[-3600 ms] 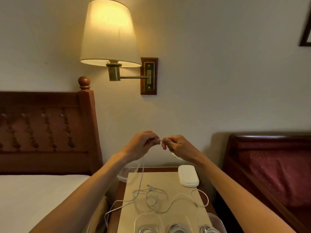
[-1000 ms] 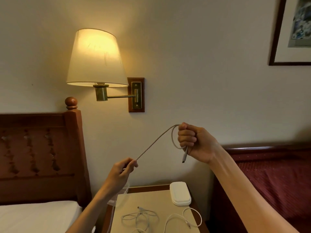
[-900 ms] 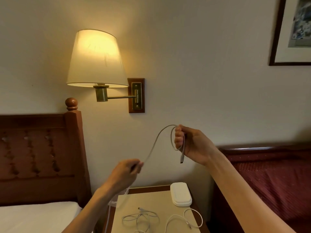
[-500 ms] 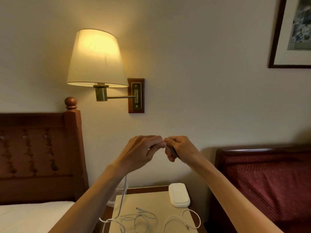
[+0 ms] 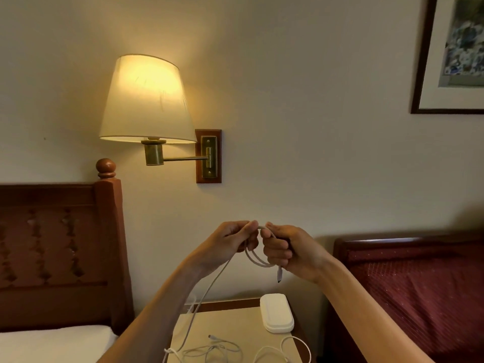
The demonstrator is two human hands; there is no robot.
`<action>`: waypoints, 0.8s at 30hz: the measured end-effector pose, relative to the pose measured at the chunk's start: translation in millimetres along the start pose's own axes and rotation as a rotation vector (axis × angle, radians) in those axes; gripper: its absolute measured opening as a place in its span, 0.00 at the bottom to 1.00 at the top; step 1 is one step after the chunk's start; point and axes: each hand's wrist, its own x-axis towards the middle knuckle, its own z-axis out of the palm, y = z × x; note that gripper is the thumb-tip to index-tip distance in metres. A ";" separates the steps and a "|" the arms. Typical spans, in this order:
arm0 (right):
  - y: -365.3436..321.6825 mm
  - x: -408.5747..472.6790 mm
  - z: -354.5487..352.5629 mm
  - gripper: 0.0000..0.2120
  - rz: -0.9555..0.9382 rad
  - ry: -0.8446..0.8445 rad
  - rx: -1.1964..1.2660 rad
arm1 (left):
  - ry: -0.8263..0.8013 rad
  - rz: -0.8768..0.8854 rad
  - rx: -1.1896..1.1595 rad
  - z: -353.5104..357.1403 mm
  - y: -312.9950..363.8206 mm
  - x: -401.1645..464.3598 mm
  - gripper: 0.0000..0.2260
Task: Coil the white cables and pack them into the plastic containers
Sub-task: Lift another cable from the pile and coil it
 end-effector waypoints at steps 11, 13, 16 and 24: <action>-20.5 5.3 1.8 0.16 -0.010 0.033 0.199 | 0.210 0.000 -0.069 5.3 -17.0 7.3 0.17; -31.1 5.7 -2.5 0.15 -0.054 0.085 0.280 | 0.242 -0.019 -0.058 6.5 -39.3 -0.8 0.15; -49.6 4.0 -11.4 0.16 -0.110 0.141 0.336 | 0.311 -0.030 0.030 10.4 -78.8 -18.4 0.14; -45.2 13.1 -16.5 0.15 -0.230 0.367 -0.300 | -0.132 -0.135 0.264 22.9 -53.1 -19.3 0.20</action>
